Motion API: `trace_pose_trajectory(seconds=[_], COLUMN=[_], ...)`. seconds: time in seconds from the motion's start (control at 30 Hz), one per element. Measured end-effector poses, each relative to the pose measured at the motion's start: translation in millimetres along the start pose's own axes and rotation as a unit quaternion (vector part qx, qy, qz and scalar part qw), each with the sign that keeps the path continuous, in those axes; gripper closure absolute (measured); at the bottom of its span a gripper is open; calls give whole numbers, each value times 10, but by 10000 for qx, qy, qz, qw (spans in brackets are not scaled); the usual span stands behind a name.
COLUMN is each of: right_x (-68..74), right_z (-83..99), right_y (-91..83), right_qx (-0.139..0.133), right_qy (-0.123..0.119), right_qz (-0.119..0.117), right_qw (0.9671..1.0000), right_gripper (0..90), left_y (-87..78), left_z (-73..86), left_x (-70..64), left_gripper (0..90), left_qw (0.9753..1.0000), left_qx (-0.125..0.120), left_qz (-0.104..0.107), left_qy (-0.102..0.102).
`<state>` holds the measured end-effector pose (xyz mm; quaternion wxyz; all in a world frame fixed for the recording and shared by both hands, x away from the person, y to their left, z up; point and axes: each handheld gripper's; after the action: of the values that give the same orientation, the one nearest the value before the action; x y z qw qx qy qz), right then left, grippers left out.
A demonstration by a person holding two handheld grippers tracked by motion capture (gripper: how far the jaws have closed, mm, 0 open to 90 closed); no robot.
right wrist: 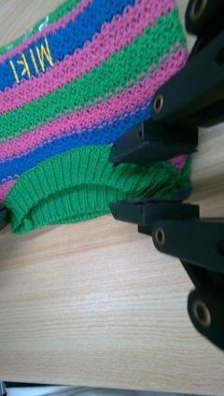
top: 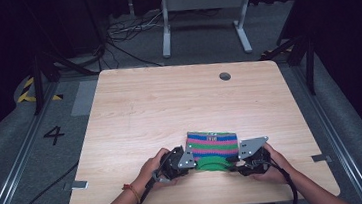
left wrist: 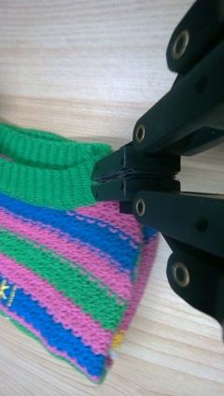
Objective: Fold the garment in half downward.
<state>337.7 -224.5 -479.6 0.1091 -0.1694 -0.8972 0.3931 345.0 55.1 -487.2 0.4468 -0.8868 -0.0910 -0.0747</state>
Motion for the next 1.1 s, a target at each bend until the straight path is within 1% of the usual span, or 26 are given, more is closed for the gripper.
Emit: trace_pose_trajectory(seconds=[0.03,0.1,0.13,0.27,0.3,0.33,0.37,0.4,0.47,0.5,0.53,0.57,0.6,0.63,0.73,0.77,0.8,0.83,0.87,0.9,0.93,0.97,1.0,1.03,1.07,1.1], right_x=[-8,-25,-40,-86,-98,-109,-117,-117,-153,-158,-158,-168,-181,-186,-197,-204,-214,-220,-226,-232,-237,-242,-245,-247,-247,-251], right_z=[4,5,5,-5,-3,-2,-2,-2,2,1,1,0,-3,-4,0,1,5,7,9,11,13,13,12,11,10,11], right_y=[-28,-72,-103,-222,-249,-262,-276,-276,-307,-315,-315,-325,-339,-346,-359,-361,-366,-367,-365,-364,-360,-355,-345,-334,-326,-316], right_qx=[-56,-155,-220,-420,-466,-474,-471,-471,-492,-484,-484,-502,-532,-545,-534,-534,-559,-551,-519,-508,-486,-458,-409,-379,-332,-311], right_qy=[0,52,62,143,190,177,171,171,181,167,167,156,190,208,197,207,222,234,211,170,142,108,100,101,104,87], right_qz=[-6,28,46,192,244,268,318,318,455,506,506,579,663,678,863,898,940,979,1009,1016,996,999,1055,1124,1133,1125], right_qw=[10000,9999,9997,9988,9984,9984,9982,9982,9976,9974,9974,9969,9962,9960,9946,9943,9938,9934,9933,9934,9937,9939,9935,9929,9930,9931], right_gripper=[652,616,614,580,571,558,540,540,504,496,496,486,468,461,414,402,371,356,340,317,301,282,267,248,232,224], left_y=[0,-16,-27,-104,-125,-125,-174,-174,-217,-218,-218,-214,-210,-207,-219,-226,-232,-253,-263,-271,-275,-280,-284,-290,-298,-312], left_z=[13,3,-3,-25,-24,-24,-20,-20,4,10,10,17,19,18,15,17,21,30,38,49,55,58,65,73,80,86], left_x=[7,14,17,40,46,46,71,71,101,104,104,114,117,118,124,130,141,153,164,181,194,213,230,250,260,259], left_gripper=[868,847,841,798,794,781,753,731,694,669,639,639,609,584,498,478,417,392,386,351,326,307,279,250,234,227], left_qw=[9999,10000,9999,9997,9996,9996,9991,9991,9987,9986,9986,9986,9986,9984,9980,9976,9972,9969,9966,9966,9966,9963,9959,9962,9961,9955], left_qx=[-69,-86,-103,-169,-196,-196,-278,-278,-376,-364,-364,-331,-322,-293,-286,-253,-258,-217,-225,-231,-190,-74,-1,97,169,203], left_qz=[-7,-16,-36,-180,-221,-221,-315,-315,-298,-324,-324,-339,-348,-395,-478,-550,-599,-650,-679,-652,-643,-723,-752,-692,-711,-781], left_qy=[-75,-44,-35,-14,-47,-47,-95,-95,-158,-202,-202,-240,-253,-271,-287,-339,-356,-374,-399,-453,-477,-467,-501,-518,-492,-490])
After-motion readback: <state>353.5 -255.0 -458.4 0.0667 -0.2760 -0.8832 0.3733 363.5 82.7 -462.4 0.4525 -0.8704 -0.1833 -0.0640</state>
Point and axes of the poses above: each handheld gripper's, and its own axes: y roughly forward along the jaws, z roughly out of its underside, x roughly to its left, and after that the axes turned 7 degrees about y, right-handed
